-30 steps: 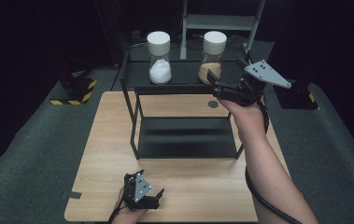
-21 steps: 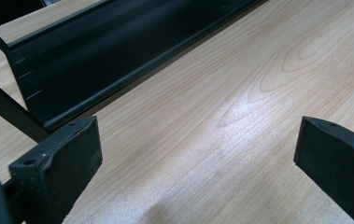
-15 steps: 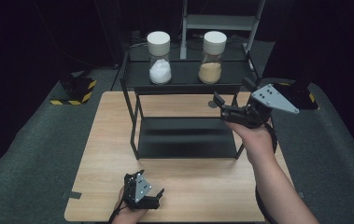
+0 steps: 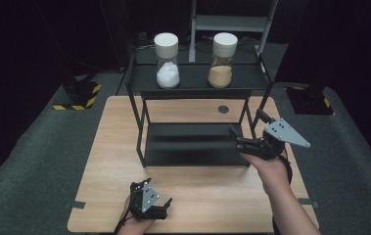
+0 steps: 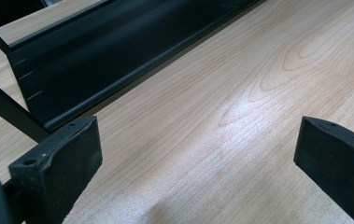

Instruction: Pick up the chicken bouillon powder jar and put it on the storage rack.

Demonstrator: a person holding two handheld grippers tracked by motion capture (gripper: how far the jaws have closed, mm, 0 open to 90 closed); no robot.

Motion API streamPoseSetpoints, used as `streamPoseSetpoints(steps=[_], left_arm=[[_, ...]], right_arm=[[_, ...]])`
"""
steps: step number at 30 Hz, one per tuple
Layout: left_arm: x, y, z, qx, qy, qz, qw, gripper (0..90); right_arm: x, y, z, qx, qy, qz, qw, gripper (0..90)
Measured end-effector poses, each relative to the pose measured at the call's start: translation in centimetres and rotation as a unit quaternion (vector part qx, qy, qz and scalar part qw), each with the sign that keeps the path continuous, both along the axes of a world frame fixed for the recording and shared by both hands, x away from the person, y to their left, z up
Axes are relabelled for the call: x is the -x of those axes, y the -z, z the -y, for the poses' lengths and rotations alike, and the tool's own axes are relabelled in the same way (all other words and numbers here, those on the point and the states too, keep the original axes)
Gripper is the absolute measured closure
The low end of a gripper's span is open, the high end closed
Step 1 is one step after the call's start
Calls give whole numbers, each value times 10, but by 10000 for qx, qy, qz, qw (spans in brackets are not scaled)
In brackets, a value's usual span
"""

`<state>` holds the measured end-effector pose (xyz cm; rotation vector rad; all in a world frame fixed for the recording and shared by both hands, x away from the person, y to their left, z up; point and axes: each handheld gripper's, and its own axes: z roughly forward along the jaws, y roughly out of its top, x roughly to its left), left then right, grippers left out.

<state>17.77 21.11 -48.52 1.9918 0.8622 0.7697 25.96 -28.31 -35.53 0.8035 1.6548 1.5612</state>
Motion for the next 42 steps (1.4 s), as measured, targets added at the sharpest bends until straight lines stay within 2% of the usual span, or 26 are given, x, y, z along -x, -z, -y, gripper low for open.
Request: streamPoseSetpoints(steps=[12,22,31,35,40,42], left_arm=[[0,0,1,-36,1,15,10000,13],[1,0,1,-35,-14,24,10000,13],[2,0,3,-73,-17,41,10000,13],[2,0,4,-85,-24,52,9999,13],[2,1,4,-100,-20,65,9999,13],[2,1,4,-109,-21,70,9999,13]], right_arm=[[13,47,16,188,77,-404,9990,0],[28,89,27,302,210,-793,9962,0],[38,121,36,595,358,-1176,9906,0],[42,130,38,747,403,-1303,9878,0],[48,137,37,1092,535,-1482,9814,0],[50,138,35,1207,551,-1426,9808,0]])
